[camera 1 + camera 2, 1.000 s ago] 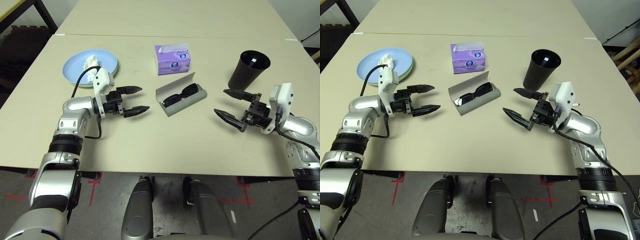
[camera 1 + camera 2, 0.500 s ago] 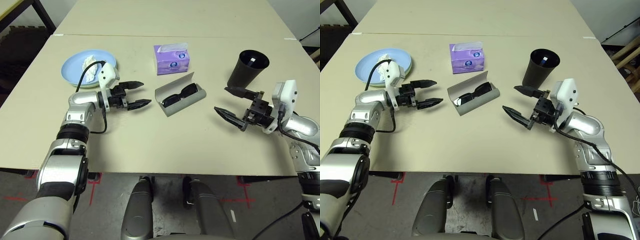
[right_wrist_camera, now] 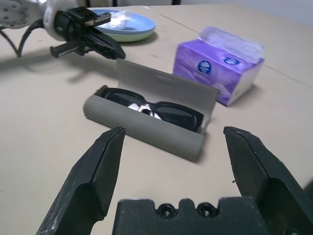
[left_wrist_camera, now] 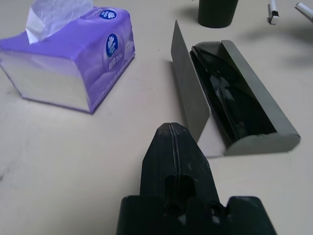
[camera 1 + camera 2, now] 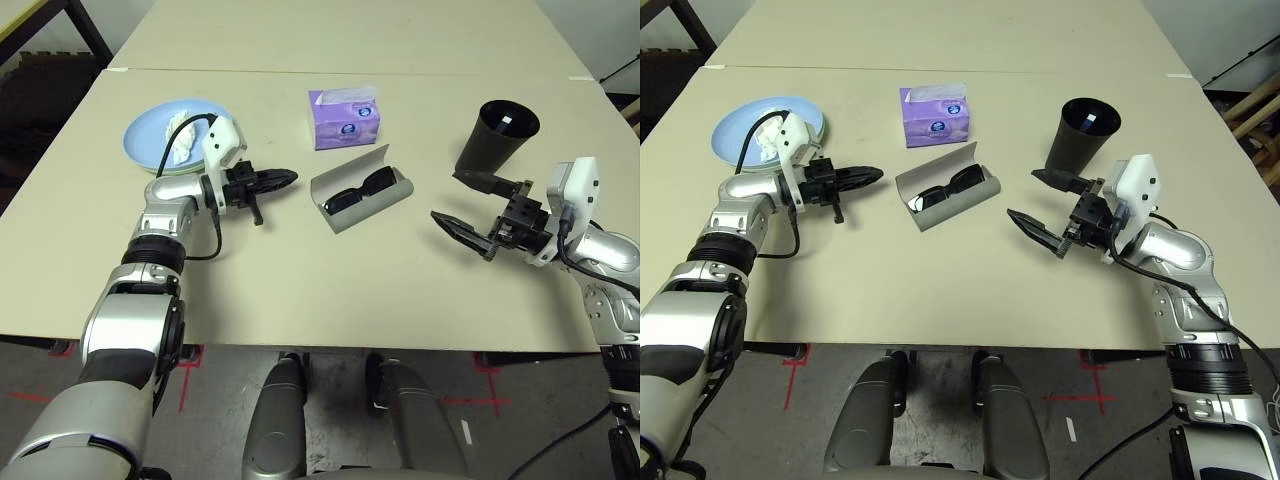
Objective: Organize and tidy the items on the table.
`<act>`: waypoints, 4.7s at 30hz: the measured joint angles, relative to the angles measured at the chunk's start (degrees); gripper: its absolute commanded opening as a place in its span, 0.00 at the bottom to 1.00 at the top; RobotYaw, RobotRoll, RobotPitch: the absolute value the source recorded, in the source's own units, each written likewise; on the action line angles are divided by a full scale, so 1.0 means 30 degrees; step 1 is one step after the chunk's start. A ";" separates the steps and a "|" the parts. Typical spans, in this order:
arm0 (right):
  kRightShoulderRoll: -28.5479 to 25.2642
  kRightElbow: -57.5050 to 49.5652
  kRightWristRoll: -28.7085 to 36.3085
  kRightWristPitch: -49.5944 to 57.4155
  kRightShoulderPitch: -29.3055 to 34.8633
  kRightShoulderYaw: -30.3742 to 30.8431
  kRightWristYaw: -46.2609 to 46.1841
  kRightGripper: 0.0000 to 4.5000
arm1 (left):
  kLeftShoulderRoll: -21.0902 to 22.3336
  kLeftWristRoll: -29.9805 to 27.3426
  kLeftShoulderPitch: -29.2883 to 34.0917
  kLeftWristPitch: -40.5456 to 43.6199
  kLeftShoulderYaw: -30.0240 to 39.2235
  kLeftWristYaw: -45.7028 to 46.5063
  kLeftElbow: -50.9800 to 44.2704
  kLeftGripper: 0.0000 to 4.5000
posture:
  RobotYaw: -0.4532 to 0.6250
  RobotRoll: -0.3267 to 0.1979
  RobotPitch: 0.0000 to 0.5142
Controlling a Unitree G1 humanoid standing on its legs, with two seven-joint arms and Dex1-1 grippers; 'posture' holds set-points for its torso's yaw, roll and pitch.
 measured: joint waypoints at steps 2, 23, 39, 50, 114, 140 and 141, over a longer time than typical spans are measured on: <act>0.0003 0.0073 0.0086 0.0013 0.0123 -0.0070 -0.0036 1.00 | -0.0214 0.0068 -0.0061 -0.0110 -0.0001 0.0135 0.0000 0.00 | 0.48 0.62 0.43; 0.0356 0.0258 0.0354 -0.0033 0.0202 -0.0101 -0.0315 1.00 | -0.1026 -0.0294 0.1306 0.1118 0.0034 -0.1438 -0.3084 0.00 | 0.48 0.62 0.42; 0.0354 0.0817 0.0282 -0.0131 -0.0377 -0.0081 -0.0292 1.00 | -0.1550 -0.0438 0.2975 0.2825 -0.0474 -0.1496 -0.6079 0.00 | 0.48 0.62 0.41; 0.0355 0.0814 0.0268 -0.0131 -0.0558 -0.0080 -0.0296 1.00 | -0.1198 -0.0022 0.3224 0.2468 -0.1029 -0.1287 -0.6078 0.00 | 0.48 0.62 0.40; 0.0538 -0.0928 0.0488 0.0913 0.0756 -0.0174 -0.2373 1.00 | -0.1168 -0.1883 0.2213 0.2766 -0.1392 -0.5229 -0.7540 0.99 | 0.45 0.62 0.39; -0.8846 0.1094 -0.3419 0.4854 -0.2958 0.3272 0.3529 1.00 | -0.1779 -0.2303 0.2710 0.2363 -0.1504 -0.6067 -0.7768 0.99 | 0.43 0.62 0.41; -0.9207 0.1175 -0.3750 0.4746 -0.3146 0.3608 0.3931 1.00 | -0.1758 -0.2304 0.2718 0.2363 -0.1503 -0.6062 -0.7800 0.99 | 0.43 0.62 0.41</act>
